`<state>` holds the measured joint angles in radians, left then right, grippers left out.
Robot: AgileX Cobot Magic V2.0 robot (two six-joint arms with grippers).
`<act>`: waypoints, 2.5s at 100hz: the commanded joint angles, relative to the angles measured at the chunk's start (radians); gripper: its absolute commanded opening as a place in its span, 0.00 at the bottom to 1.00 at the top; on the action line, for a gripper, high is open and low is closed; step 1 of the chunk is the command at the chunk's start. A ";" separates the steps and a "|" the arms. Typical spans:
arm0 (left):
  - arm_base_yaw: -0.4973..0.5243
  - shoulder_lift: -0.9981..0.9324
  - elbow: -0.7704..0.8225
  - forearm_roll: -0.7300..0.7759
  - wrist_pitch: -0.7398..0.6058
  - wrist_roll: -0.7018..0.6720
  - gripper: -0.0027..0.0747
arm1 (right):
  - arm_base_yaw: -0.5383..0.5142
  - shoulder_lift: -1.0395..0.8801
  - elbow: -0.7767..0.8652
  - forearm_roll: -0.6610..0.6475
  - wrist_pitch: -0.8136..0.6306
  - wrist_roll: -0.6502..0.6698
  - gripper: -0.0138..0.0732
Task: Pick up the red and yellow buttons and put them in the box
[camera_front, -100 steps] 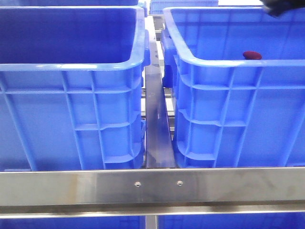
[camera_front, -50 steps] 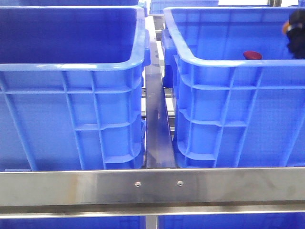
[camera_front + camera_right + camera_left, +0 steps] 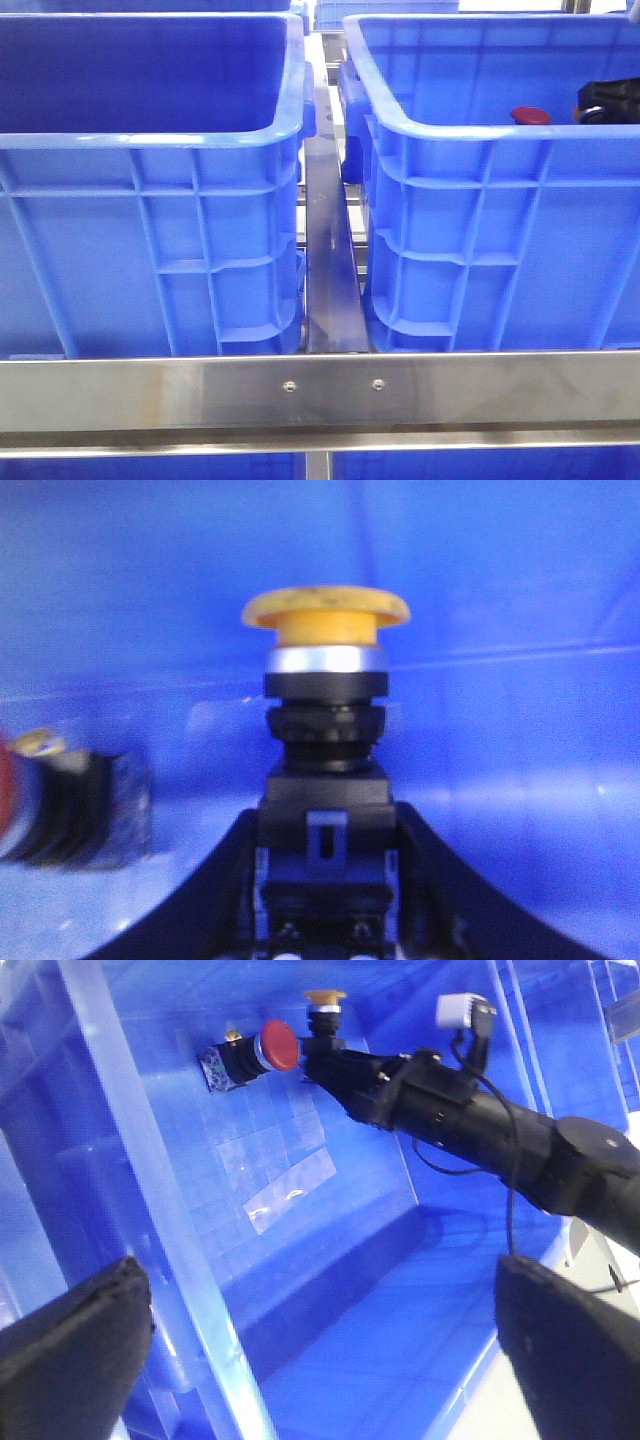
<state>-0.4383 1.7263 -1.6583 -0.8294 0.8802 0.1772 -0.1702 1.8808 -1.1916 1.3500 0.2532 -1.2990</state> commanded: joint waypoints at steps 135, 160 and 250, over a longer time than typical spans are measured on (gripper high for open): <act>0.000 -0.049 -0.028 -0.053 -0.037 0.053 0.72 | -0.017 -0.205 0.019 0.020 0.245 -0.002 0.19; 0.000 -0.049 -0.028 -0.043 -0.037 0.053 0.28 | -0.017 -0.324 0.122 0.020 0.246 -0.002 0.09; -0.004 -0.129 -0.005 0.236 -0.021 0.100 0.01 | -0.017 -0.901 0.532 0.019 0.064 -0.011 0.09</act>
<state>-0.4383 1.6884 -1.6516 -0.6287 0.8907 0.2734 -0.1809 1.0523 -0.6678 1.3438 0.3309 -1.3023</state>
